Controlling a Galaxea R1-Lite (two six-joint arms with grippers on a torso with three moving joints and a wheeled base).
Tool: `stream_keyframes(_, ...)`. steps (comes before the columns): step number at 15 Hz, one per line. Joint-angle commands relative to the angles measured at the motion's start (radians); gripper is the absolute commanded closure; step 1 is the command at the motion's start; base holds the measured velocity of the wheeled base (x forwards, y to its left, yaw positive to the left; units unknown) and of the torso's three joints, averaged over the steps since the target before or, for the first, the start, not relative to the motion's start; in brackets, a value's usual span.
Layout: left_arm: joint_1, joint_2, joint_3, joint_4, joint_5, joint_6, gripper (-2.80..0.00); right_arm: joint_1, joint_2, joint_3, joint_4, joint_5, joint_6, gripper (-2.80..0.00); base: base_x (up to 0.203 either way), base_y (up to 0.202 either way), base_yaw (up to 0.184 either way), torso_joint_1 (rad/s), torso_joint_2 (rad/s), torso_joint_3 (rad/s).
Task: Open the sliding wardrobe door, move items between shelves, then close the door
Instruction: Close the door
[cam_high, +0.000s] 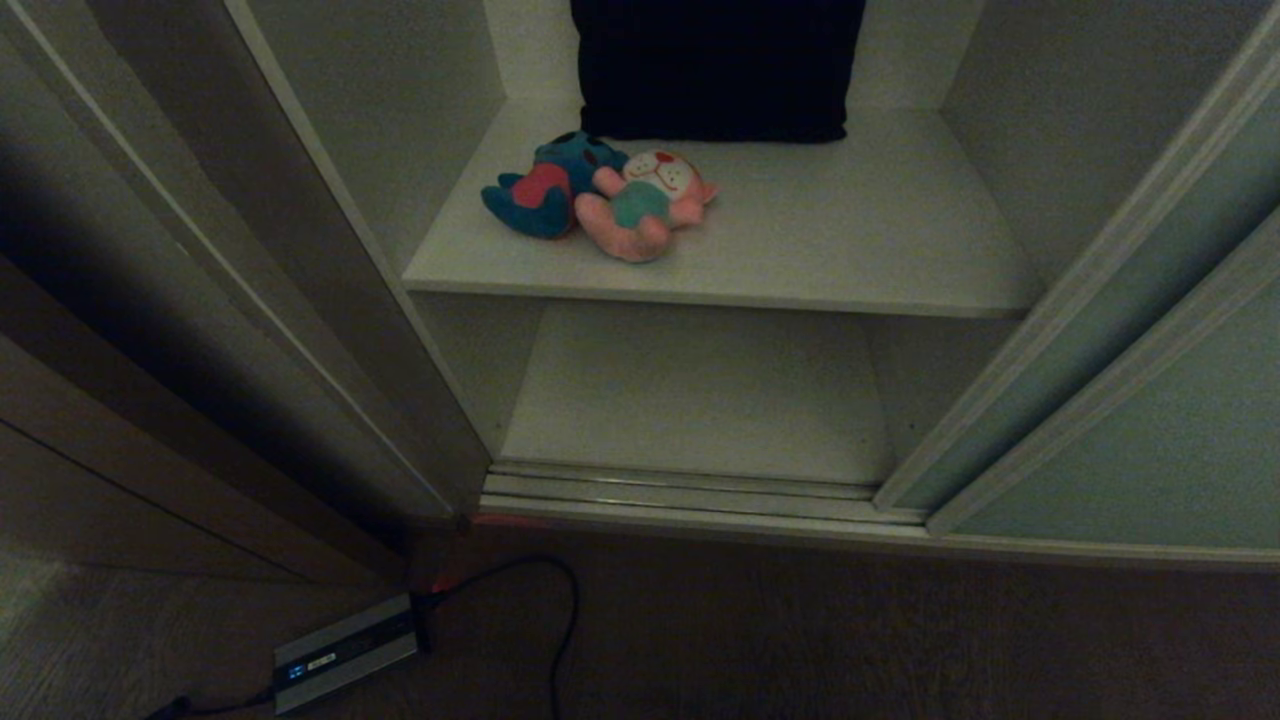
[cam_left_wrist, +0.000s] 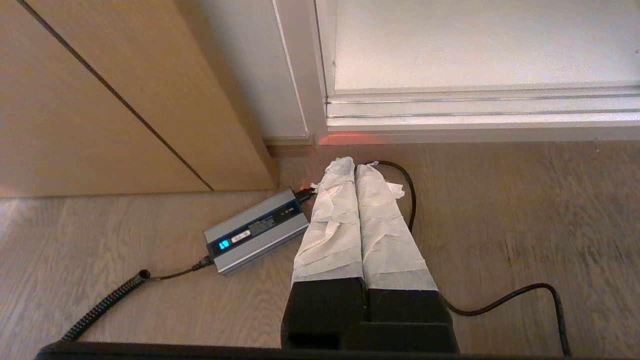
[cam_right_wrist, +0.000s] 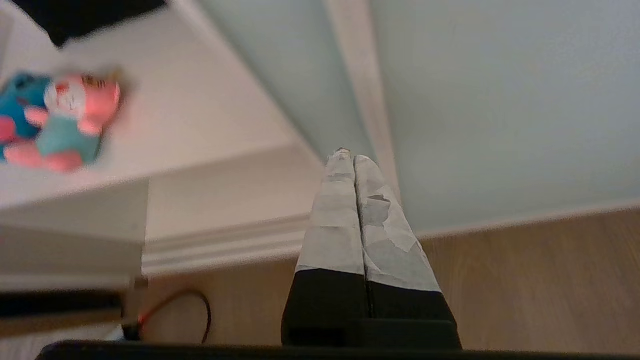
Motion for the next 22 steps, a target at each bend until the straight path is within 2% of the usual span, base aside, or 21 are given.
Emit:
stream_keyframes(1, 0.000, 0.002, 0.000, 0.000, 0.000, 0.001, 0.00, -0.001, 0.051, 0.009, -0.059, 0.002, 0.022, 0.00, 0.000, 0.000, 0.000, 0.000, 0.00, 0.000)
stream_keyframes(13, 0.000, 0.002, 0.001, -0.001, 0.000, 0.000, 0.00, 0.014, 0.139, 0.014, -0.157, 0.004, 0.054, 0.00, 0.000, 0.000, 0.000, 0.000, 0.00, 0.000)
stream_keyframes(16, 0.000, 0.002, 0.000, 0.000, 0.000, 0.001, 0.00, 0.045, 0.149, 0.015, -0.158, 0.002, 0.059, 0.00, 0.000, 0.000, 0.000, 0.000, 0.00, 0.000)
stream_keyframes(22, 0.000, 0.002, 0.000, 0.000, 0.000, 0.000, 0.00, 0.087, 0.182, 0.054, -0.270, -0.012, 0.060, 0.00, 0.000, 0.000, 0.000, 0.000, 0.00, 0.000)
